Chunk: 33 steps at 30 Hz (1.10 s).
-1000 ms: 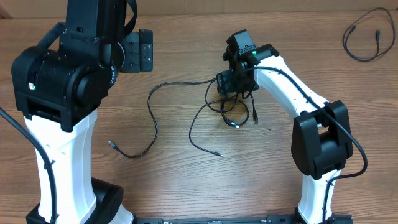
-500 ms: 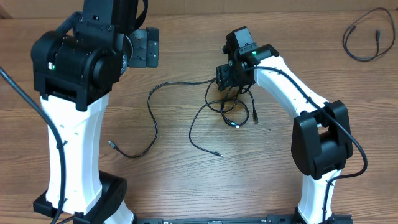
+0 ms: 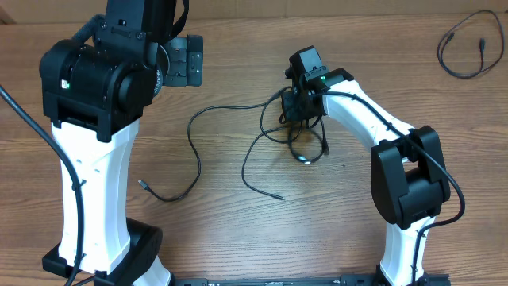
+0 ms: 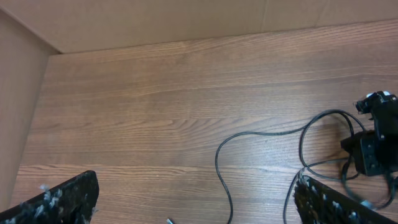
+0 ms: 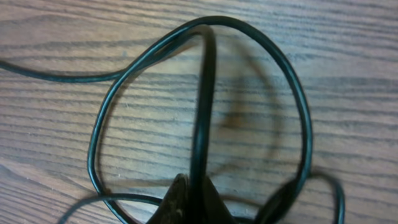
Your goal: Untangle cables
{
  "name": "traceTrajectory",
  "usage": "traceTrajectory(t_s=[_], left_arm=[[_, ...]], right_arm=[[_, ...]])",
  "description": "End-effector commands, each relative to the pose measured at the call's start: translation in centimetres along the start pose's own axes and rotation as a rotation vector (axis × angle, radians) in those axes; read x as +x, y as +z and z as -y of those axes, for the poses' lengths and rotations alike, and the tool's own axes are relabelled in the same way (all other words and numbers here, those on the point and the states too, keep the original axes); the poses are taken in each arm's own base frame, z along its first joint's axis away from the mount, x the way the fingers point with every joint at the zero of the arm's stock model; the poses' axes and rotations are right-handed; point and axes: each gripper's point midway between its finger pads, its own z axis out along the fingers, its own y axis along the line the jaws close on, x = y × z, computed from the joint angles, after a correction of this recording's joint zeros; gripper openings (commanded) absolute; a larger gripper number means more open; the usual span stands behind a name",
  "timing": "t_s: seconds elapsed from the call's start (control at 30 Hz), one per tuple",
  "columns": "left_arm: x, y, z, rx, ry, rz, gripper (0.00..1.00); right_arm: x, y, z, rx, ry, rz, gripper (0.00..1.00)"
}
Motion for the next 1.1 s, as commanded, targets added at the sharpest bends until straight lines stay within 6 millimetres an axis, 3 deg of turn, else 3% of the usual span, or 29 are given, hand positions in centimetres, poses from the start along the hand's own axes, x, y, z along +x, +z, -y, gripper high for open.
traceTrajectory(t_s=[0.0, 0.13, 0.2, 0.33, 0.4, 0.47, 0.6, 0.7, 0.77, 0.97, 1.07], left_arm=[[0.1, 0.2, -0.3, -0.020, -0.006, -0.004, 1.00], [0.1, 0.2, -0.3, -0.020, -0.005, -0.004, 1.00], [0.1, 0.2, -0.4, -0.020, -0.001, -0.004, 1.00], [0.1, 0.2, -0.3, -0.020, -0.001, -0.004, 1.00], [0.1, 0.2, -0.3, -0.020, -0.001, -0.004, 1.00], [0.1, 0.2, -0.3, -0.020, -0.001, -0.004, 1.00], [0.1, 0.2, -0.3, -0.020, -0.001, -0.004, 1.00], [0.1, 0.2, -0.3, -0.020, -0.001, -0.004, 1.00], [0.1, 0.2, -0.3, -0.020, -0.001, -0.004, 1.00], [0.1, 0.2, -0.3, -0.020, -0.001, -0.004, 1.00], [0.1, 0.2, -0.3, -0.020, 0.006, -0.004, 1.00]], right_arm=[[-0.1, 0.1, -0.3, -0.003, -0.002, 0.010, 0.04], [-1.8, -2.3, -1.4, -0.043, -0.013, 0.055, 0.04], [-3.9, -5.9, -2.4, -0.065, -0.022, 0.124, 0.04], [-8.9, -17.2, -5.2, -0.136, -0.052, 0.337, 0.04], [-10.6, -24.7, -7.2, -0.214, -0.082, 0.467, 0.04], [-11.3, -31.0, -8.6, -0.270, -0.112, 0.581, 0.04], [-11.0, -40.9, -9.5, -0.303, -0.169, 0.769, 0.04], [-10.8, -40.9, -8.2, -0.233, -0.147, 0.769, 0.04], [-10.7, -38.1, -6.8, -0.151, -0.112, 0.698, 0.04], [-9.2, -26.2, -4.5, -0.039, -0.077, 0.417, 0.04], [-8.7, -23.9, -4.4, -0.043, -0.069, 0.379, 0.04]])
